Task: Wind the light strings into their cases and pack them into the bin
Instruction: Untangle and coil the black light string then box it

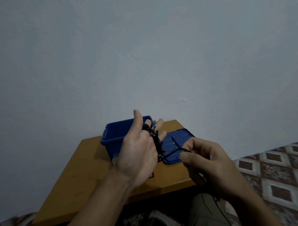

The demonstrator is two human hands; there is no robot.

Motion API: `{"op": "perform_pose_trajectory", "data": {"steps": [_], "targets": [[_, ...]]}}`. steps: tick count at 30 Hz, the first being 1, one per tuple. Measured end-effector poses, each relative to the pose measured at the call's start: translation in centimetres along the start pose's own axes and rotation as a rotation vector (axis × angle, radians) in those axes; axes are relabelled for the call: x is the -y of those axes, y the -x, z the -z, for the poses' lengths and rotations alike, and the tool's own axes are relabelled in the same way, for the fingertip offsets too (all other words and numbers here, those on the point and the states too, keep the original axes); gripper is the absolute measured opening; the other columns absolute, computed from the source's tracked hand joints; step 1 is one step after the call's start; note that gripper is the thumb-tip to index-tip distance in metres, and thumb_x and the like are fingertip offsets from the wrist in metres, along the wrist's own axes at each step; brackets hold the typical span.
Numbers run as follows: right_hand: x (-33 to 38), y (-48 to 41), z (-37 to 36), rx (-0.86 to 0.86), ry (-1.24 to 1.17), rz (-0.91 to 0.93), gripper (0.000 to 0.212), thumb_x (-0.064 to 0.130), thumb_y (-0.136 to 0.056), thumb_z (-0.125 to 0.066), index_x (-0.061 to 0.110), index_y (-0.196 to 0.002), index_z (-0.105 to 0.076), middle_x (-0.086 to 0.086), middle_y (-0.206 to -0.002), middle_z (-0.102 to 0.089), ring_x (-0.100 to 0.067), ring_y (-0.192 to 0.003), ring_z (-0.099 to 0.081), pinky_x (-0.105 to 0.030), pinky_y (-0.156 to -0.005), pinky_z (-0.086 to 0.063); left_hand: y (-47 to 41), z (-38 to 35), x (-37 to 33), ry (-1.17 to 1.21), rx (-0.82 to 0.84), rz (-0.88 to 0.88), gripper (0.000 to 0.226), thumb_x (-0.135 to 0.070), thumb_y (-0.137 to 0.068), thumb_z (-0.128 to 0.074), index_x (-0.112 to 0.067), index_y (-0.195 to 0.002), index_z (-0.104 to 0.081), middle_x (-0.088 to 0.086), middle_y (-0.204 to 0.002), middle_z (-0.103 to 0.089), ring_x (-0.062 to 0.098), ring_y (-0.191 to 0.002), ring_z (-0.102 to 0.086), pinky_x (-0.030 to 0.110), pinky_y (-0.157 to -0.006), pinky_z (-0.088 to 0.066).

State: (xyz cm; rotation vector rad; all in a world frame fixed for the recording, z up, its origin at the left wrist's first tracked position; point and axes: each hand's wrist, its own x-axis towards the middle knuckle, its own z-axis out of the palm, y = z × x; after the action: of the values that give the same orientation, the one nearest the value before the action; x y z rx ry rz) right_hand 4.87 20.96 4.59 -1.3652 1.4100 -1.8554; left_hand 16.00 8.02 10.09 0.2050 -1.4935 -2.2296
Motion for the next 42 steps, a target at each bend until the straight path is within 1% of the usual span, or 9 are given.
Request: {"op": "perform_pose_trajectory", "data": {"steps": [5, 9, 13, 16, 23, 30, 34, 38, 42], "targets": [[0.4, 0.1, -0.1, -0.059, 0.007, 0.042, 0.013, 0.021, -0.090, -0.070, 0.011, -0.082, -0.067, 0.001, -0.056, -0.050, -0.016, -0.046, -0.037, -0.025, -0.043, -0.031, -0.4, 0.7, 0.2, -0.174, 0.011, 0.061, 0.099, -0.077, -0.078, -0.027, -0.024, -0.160, -0.006, -0.003, -0.160, -0.035, 0.020, -0.145, -0.035, 0.049, -0.124, -0.014], [0.3, -0.2, -0.7, -0.123, 0.143, 0.144, 0.017, 0.016, -0.095, -0.058, 0.020, -0.091, -0.074, 0.009, -0.056, -0.057, -0.007, -0.048, -0.045, -0.016, -0.048, -0.036, -1.3, 1.4, 0.6, -0.478, 0.024, 0.174, 0.106, -0.084, -0.080, -0.021, -0.012, -0.157, -0.022, -0.001, -0.137, -0.061, 0.015, -0.129, -0.054, 0.043, -0.121, -0.025], [0.1, -0.3, -0.8, -0.159, 0.193, 0.174, 0.013, 0.006, -0.095, -0.061, 0.009, -0.092, -0.073, 0.009, -0.064, -0.068, 0.002, -0.052, -0.058, -0.008, -0.051, -0.041, -1.0, 1.1, 0.4, -0.554, 0.125, 0.294, 0.108, -0.088, -0.077, -0.026, 0.002, -0.127, -0.060, 0.022, -0.105, -0.071, 0.025, -0.101, -0.068, 0.042, -0.098, -0.046], [0.0, -0.3, -0.8, -0.203, 0.188, 0.187, 0.007, 0.013, -0.090, -0.067, 0.011, -0.089, -0.074, -0.003, -0.071, -0.070, -0.003, -0.056, -0.060, -0.009, -0.052, -0.042, 0.1, 0.9, 0.0, -0.598, 0.224, 0.328, 0.097, -0.078, -0.091, -0.017, 0.003, -0.121, -0.061, 0.024, -0.091, -0.065, 0.034, -0.085, -0.061, 0.049, -0.094, -0.047], [0.1, -0.2, -1.0, -0.164, 0.176, 0.227, 0.013, 0.022, -0.085, -0.067, 0.011, -0.088, -0.073, -0.011, -0.071, -0.068, -0.005, -0.054, -0.058, -0.013, -0.053, -0.043, 0.0, 1.0, -0.3, -0.716, 0.349, 0.424, 0.100, -0.083, -0.087, -0.016, 0.002, -0.080, -0.068, 0.010, -0.053, -0.054, 0.015, -0.041, -0.048, 0.029, -0.055, -0.046], [-0.7, -0.5, -0.7, -0.101, 0.090, 0.176, 0.019, 0.024, -0.088, -0.066, 0.019, -0.107, -0.065, 0.002, -0.066, -0.054, -0.002, -0.054, -0.050, -0.015, -0.052, -0.040, 0.0, 2.0, -0.1, -0.454, 0.459, 0.519, 0.061, -0.060, -0.093, -0.043, -0.011, -0.057, -0.050, 0.000, -0.038, -0.042, 0.009, -0.030, -0.038, 0.026, -0.043, -0.043], [-1.1, -0.7, -0.6, -0.114, 0.113, 0.175, 0.005, 0.030, -0.092, -0.067, 0.027, -0.095, -0.064, 0.000, -0.067, -0.054, -0.006, -0.054, -0.047, -0.019, -0.052, -0.039, 0.0, 2.3, -0.2, -0.330, 0.516, 0.531, 0.041, -0.041, -0.084, -0.045, -0.013, -0.054, -0.048, 0.001, -0.037, -0.039, 0.011, -0.030, -0.035, 0.026, -0.046, -0.046], [-1.2, -0.6, -0.9, -0.140, 0.184, 0.176, 0.009, 0.024, -0.093, -0.061, 0.021, -0.086, -0.066, -0.001, -0.069, -0.062, -0.013, -0.055, -0.052, -0.024, -0.052, -0.044, -0.1, 2.4, 0.1, -0.240, 0.519, 0.479, 0.041, -0.037, -0.083, -0.041, -0.012, -0.051, -0.049, 0.004, -0.036, -0.040, 0.014, -0.030, -0.037, 0.028, -0.049, -0.046], [-1.7, -0.7, -0.8, -0.143, 0.280, 0.124, 0.013, 0.012, -0.097, -0.061, 0.018, -0.093, -0.071, -0.003, -0.082, -0.073, -0.016, -0.075, -0.069, -0.025, -0.067, -0.054, -0.2, 2.5, 0.3, -0.141, 0.555, 0.392, 0.048, -0.039, -0.087, -0.039, -0.005, -0.062, -0.062, 0.009, -0.043, -0.052, 0.019, -0.037, -0.047, 0.031, -0.058, -0.051]]}}
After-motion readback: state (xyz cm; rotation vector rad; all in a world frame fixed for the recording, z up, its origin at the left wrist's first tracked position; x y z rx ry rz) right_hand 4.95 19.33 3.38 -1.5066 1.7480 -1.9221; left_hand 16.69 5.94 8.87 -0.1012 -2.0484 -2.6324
